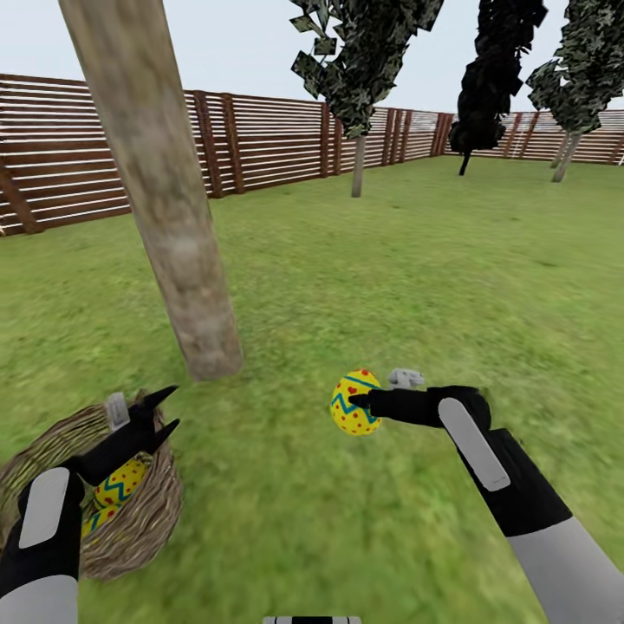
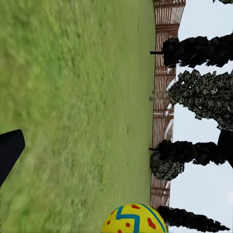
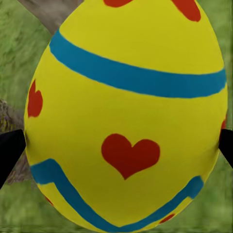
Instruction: Take the three Easter eggs out of the wicker basket on the lawn in the garden, then place them on the lawn next to a single tree (choose any tree) so that all three eggs are next to the same tree and none are left in the basket.
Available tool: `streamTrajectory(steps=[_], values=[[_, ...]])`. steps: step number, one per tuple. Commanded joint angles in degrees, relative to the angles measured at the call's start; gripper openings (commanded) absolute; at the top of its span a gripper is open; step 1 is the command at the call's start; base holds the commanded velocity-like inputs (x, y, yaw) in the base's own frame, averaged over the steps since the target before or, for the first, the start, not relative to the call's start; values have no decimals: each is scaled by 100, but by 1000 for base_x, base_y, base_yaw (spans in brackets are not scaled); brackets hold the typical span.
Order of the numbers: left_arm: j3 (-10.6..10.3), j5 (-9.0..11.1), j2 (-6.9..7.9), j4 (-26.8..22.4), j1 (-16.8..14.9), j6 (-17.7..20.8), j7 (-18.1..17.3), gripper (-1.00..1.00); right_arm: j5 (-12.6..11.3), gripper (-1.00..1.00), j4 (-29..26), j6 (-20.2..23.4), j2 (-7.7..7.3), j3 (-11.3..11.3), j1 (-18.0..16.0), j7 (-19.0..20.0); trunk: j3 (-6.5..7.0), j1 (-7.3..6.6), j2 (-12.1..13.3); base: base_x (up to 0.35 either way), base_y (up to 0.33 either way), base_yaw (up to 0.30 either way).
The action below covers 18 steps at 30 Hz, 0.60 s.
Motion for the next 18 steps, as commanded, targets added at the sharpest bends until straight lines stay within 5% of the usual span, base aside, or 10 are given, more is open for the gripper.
streamTrajectory(steps=[1,14,16,18], values=[[13,-57,-3,-1,-5,29,-57,100,39,-100,-7,3,-2,110,-4,-188,-9,-1,-2,0,-151,219],[11,-57,-12,-4,-6,29,-57,100,152,-100,2,4,118,227,-4,-657,-82,-1,-2,90,-288,233],[13,-57,-12,-4,-6,29,-57,100,301,-100,4,1,146,237,-6,-1050,-95,-1,-2,173,-257,201],[13,-57,-33,-4,-6,29,-57,100,550,-100,17,-1,357,257,-7,-1469,-109,-1,-2,174,-222,199]])
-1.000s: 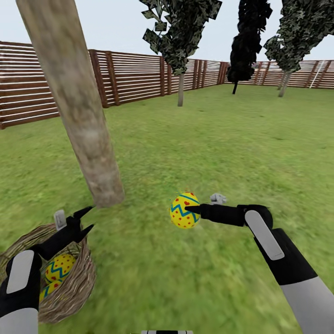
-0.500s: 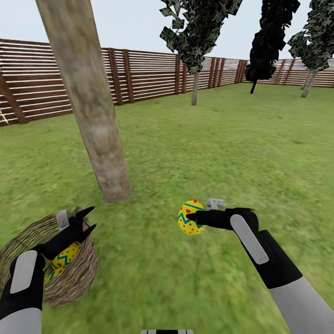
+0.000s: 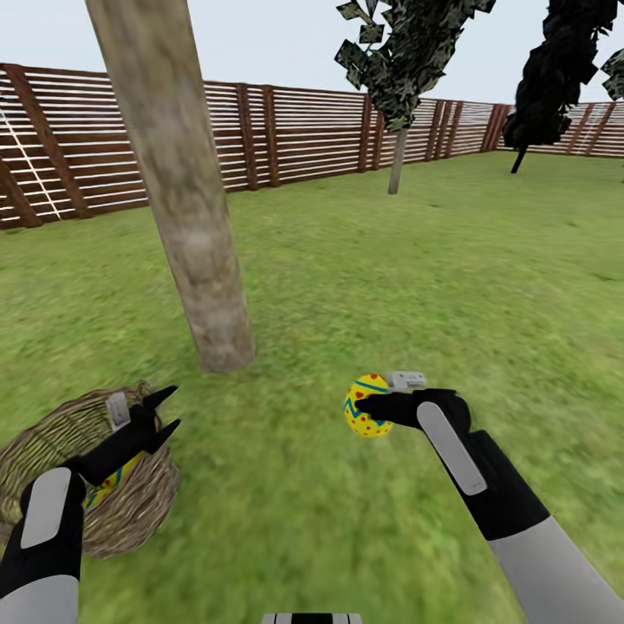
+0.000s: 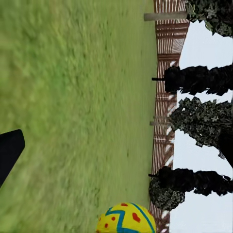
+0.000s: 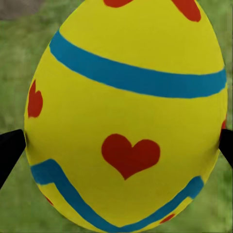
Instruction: Take the three Easter eggs out of the wicker basket on the lawn in the garden, then place them on the lawn next to a single tree (choose any tree) so that all three eggs are next to the same tree and none are left in the basket.
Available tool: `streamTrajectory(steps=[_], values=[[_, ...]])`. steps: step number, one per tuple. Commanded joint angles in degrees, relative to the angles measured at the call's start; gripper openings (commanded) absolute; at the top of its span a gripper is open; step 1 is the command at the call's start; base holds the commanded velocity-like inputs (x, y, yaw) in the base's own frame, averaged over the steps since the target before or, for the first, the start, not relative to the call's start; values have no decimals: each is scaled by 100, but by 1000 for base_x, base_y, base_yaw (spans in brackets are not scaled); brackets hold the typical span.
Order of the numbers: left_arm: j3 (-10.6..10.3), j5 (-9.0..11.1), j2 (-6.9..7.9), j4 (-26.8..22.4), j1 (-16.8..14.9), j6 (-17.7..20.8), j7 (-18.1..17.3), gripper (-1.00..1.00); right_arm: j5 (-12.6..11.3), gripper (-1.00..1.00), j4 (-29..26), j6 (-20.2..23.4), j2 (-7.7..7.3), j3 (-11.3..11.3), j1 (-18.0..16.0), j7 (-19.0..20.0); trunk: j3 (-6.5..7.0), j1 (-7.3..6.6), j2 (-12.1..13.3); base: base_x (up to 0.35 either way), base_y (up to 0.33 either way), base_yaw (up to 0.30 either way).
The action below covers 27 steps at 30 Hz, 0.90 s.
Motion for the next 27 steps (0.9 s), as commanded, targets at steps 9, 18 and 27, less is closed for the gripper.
streamTrajectory(steps=[9,18,27], values=[[14,-56,-45,0,-6,22,-54,100,2639,-100,802,-668,764,960,-5,-382,-68,0,-2,134,-140,198],[12,-55,-52,0,-6,22,-54,100,2897,-100,1031,-1110,788,1391,-10,-382,-110,0,-2,2,-210,234],[10,-55,-52,17,-6,22,-54,100,2906,-100,1305,-1222,890,1423,-10,-376,-111,0,-2,0,-344,80]])
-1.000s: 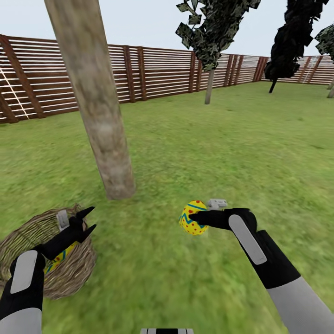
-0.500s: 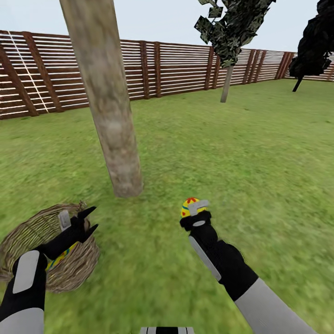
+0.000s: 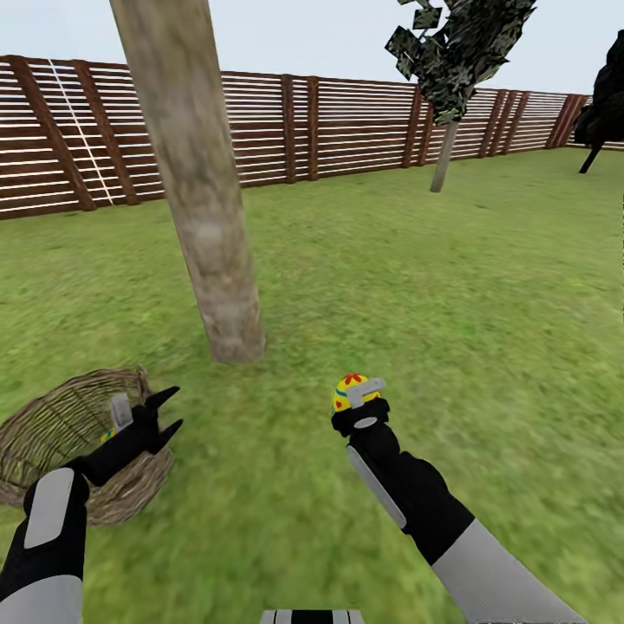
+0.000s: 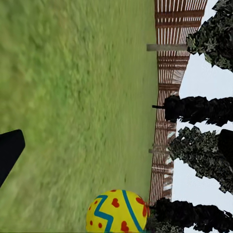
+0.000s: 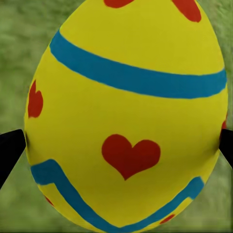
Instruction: Take the three Easter eggs out of the wicker basket on the lawn in the garden, then place them on the lawn next to a single tree (choose any tree) so that all three eggs are next to the same tree and none are left in the basket.
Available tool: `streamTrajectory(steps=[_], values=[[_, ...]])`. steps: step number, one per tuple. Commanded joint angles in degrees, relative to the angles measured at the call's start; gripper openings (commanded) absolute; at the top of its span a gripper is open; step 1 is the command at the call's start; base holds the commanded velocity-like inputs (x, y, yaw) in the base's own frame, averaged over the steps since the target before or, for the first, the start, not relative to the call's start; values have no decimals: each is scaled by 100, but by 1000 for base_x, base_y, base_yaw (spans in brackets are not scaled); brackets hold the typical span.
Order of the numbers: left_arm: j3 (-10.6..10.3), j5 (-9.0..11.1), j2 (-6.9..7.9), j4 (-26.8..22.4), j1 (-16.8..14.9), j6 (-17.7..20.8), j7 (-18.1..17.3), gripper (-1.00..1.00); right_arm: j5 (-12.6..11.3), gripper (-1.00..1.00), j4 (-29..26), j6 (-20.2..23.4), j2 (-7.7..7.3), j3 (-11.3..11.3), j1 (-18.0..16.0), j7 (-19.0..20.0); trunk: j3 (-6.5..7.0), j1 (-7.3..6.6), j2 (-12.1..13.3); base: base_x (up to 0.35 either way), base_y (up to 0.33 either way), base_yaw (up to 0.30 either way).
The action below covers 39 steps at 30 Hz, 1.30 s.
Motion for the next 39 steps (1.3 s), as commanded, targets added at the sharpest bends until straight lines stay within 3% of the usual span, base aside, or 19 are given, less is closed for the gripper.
streamTrajectory(steps=[1,3,5,7,9,11,15,19,20,23,25,27,31,35,36,39], values=[[12,-56,-2,13,-5,31,-52,100,-18,-100,178,-369,10,75,-6,-57,-4,-1,-2,0,-344,0],[10,-56,-2,29,-5,31,-52,100,123,-100,358,-1048,9,572,-6,-59,-4,-1,-2,0,-344,110],[14,-57,-2,38,-5,31,-52,100,164,-100,491,-1203,43,885,-6,-91,-5,-1,-2,0,-213,263],[17,-56,-2,41,-5,31,-52,100,156,-100,613,-1212,222,942,-6,-279,-9,-1,-2,0,-49,288],[17,-56,-2,42,-5,31,-52,100,167,-100,875,-1225,390,959,-6,-773,-13,-1,-2,0,-12,293],[16,-56,-10,42,-5,31,-52,100,174,-100,977,-1240,468,963,-6,-1050,-18,-1,-2,0,-3,295],[10,-59,-19,29,-5,31,-52,100,171,-100,1031,-1241,490,987,-6,-1116,-29,-1,-2,23,-41,294],[-100,-61,-39,40,-5,24,-47,100,215,-100,1368,-1346,485,1838,-6,-1117,-49,-1,-2,173,-220,262],[-113,-62,-44,41,-5,23,-45,100,212,-100,1499,-1680,477,2002,-6,-1098,-55,-1,-2,208,-254,245],[-121,-64,-46,43,-5,23,-44,100,207,-100,2075,-2683,476,2079,-13,-1035,-72,-1,-2,211,-248,244],[-122,-65,-46,45,-5,22,-43,100,204,-100,2426,-3231,471,2079,-21,-643,-82,-1,-2,212,-244,253],[-122,-65,-46,44,-5,22,-43,100,183,-100,2668,-3443,460,2049,-26,106,-90,-1,-2,212,-244,258],[-122,-65,-46,42,-5,22,-43,100,125,-100,2811,-3494,452,1905,-46,641,-107,-1,-2,212,-244,259],[-122,-65,-46,39,-5,22,-43,100,84,-100,2963,-3431,450,1850,-98,1765,-126,-1,-2,213,-244,259],[-122,-65,-46,36,-5,22,-43,100,1,-100,3003,-3428,451,1847,-135,1863,-132,-1,-2,216,-244,257],[-122,-65,-46,36,-5,22,-51,100,-624,-100,3039,-3356,459,1850,-306,1961,-148,-1,-2,223,-245,250]])
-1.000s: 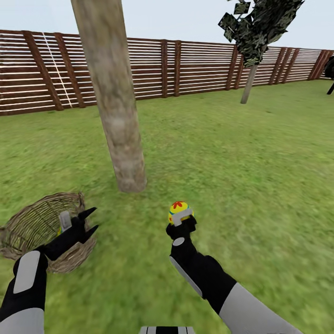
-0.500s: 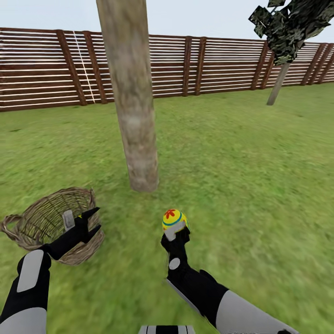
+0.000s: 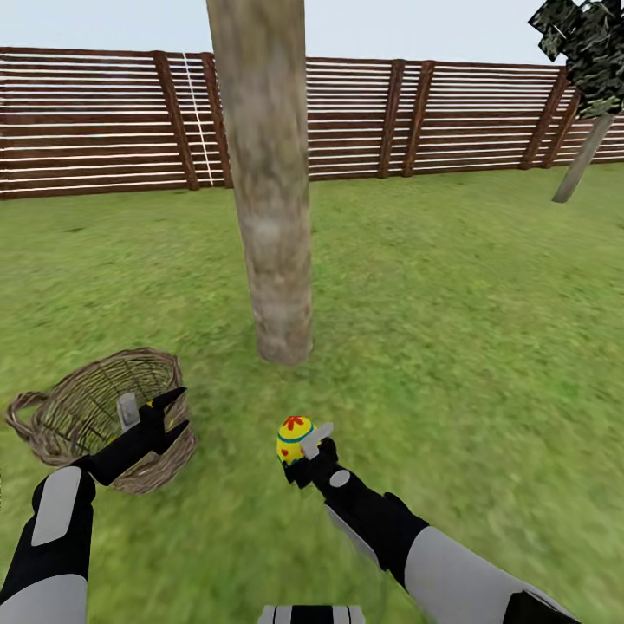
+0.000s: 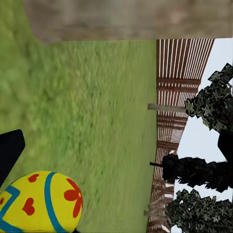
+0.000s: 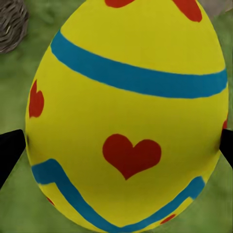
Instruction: Take the three Easter eggs out of the wicker basket on the lawn in the garden, then place them on the lawn next to a single tree (choose any tree) so that all three eggs are next to the same tree and none are left in the basket.
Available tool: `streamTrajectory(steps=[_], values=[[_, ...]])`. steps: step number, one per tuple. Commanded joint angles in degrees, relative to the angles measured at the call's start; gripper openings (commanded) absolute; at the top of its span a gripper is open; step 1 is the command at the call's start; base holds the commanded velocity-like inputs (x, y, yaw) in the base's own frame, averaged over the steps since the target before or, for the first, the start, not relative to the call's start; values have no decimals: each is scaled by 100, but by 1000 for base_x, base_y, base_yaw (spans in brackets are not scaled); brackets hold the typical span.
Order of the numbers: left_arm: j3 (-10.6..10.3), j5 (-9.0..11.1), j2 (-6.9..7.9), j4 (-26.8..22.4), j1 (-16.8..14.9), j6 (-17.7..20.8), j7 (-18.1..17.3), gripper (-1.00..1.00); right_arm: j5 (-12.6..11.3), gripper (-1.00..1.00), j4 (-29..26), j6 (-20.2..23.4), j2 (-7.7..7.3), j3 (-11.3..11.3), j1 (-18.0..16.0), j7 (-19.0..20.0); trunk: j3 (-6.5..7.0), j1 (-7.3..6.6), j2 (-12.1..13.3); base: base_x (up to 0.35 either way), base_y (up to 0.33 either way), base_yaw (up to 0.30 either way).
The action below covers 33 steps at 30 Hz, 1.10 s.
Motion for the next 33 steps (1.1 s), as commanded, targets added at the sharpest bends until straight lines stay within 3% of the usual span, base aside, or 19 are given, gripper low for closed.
streamTrajectory(steps=[1,3,8,15,18,33], values=[[14,-56,-3,-1,-7,31,-54,100,-198,-100,-22,183,2,37,-83,-56,-11,1,-2,225,-247,240],[14,-56,-31,-6,-7,31,-54,100,-277,-100,-69,481,18,38,-167,-64,-24,1,-2,225,-247,229],[14,-56,-53,-3,-7,27,-54,100,-313,-100,-85,559,39,38,-190,-118,-58,1,-2,225,-248,213],[14,-56,-56,6,-7,26,-54,100,-436,-100,19,559,53,30,-296,-708,-108,1,-2,225,-244,205],[14,-56,-56,6,-7,22,-54,100,-1111,-100,5,560,137,50,-349,-1027,-130,1,-2,225,-243,201],[14,-56,-56,15,-7,22,-54,100,-1111,-100,-57,534,169,97,-331,-1026,-241,1,-2,202,-218,195]])
